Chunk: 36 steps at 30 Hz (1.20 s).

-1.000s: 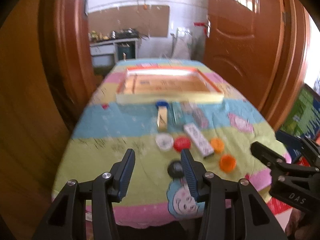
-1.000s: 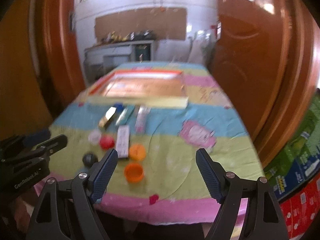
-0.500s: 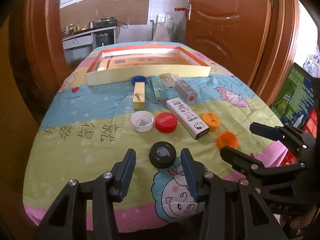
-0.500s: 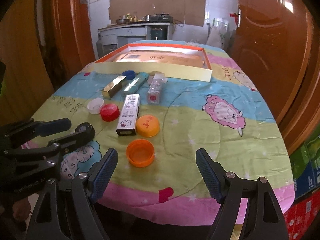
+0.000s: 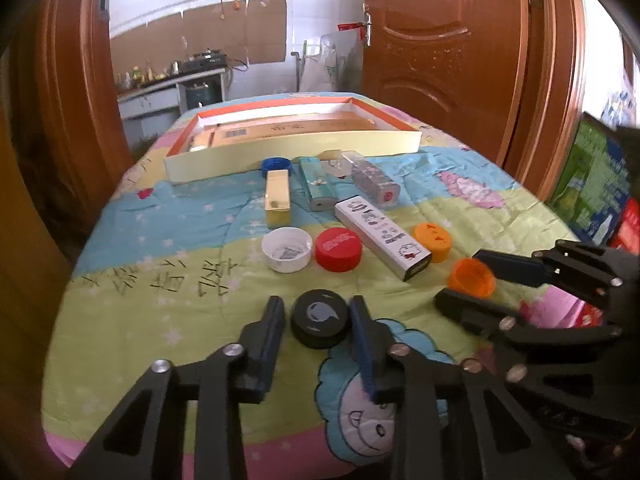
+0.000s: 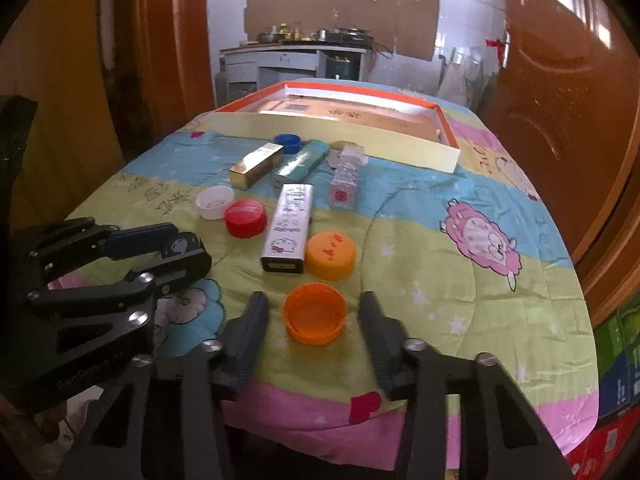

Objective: Organize rigid objects
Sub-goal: 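Grasp the orange cap with the right gripper while the left grasps the black cap, then carry both caps over the cardboard tray box with both grippers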

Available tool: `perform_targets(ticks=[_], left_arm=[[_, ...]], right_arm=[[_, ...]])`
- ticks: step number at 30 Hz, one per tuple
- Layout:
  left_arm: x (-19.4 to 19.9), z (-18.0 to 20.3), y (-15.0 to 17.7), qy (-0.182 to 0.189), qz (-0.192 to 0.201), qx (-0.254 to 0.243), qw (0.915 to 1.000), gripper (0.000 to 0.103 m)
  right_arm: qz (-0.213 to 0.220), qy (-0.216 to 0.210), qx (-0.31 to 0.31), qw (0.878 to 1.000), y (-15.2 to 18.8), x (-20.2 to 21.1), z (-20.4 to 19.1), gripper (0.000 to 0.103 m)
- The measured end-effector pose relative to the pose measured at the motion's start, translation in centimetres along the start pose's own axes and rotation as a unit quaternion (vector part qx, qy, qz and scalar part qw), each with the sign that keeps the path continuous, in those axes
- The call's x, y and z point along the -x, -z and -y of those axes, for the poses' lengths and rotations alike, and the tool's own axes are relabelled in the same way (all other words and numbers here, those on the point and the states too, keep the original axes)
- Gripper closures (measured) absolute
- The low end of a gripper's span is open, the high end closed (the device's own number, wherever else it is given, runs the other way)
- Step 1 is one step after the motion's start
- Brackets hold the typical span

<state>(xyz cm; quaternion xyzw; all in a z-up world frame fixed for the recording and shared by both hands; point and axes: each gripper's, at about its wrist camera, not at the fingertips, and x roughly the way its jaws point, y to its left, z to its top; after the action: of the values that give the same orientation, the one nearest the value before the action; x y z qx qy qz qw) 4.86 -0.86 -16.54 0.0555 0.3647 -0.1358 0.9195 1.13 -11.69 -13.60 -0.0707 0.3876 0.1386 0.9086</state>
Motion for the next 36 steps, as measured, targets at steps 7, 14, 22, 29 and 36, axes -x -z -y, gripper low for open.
perform_targets(ticks=[7, 14, 22, 29, 36], left_arm=[[0.2, 0.1, 0.0, -0.007, 0.0, 0.0, 1.0, 0.073], [1.1, -0.1, -0.7, 0.002, 0.01, 0.015, 0.9998, 0.073], [2.6, -0.4, -2.5, 0.003, 0.033, 0.021, 0.9992, 0.073], [2.8, -0.9, -5.1, 0.006, 0.045, 0.028, 0.9986, 0.073], [1.9, -2.2, -7.9, 0.006, 0.049, 0.051, 0.9974, 0.073]], right_arm=[[0.007, -0.006, 0.0, 1.0, 0.1, 0.2, 0.0, 0.072], [0.022, -0.013, -0.027, 0.999, -0.3, 1.0, 1.0, 0.072], [0.046, -0.013, -0.04, 0.998, -2.0, 2.6, 1.6, 0.072], [0.06, -0.015, -0.063, 0.996, -4.2, 3.4, 3.1, 0.072], [0.063, -0.013, -0.078, 0.995, -6.2, 3.1, 4.8, 0.072]])
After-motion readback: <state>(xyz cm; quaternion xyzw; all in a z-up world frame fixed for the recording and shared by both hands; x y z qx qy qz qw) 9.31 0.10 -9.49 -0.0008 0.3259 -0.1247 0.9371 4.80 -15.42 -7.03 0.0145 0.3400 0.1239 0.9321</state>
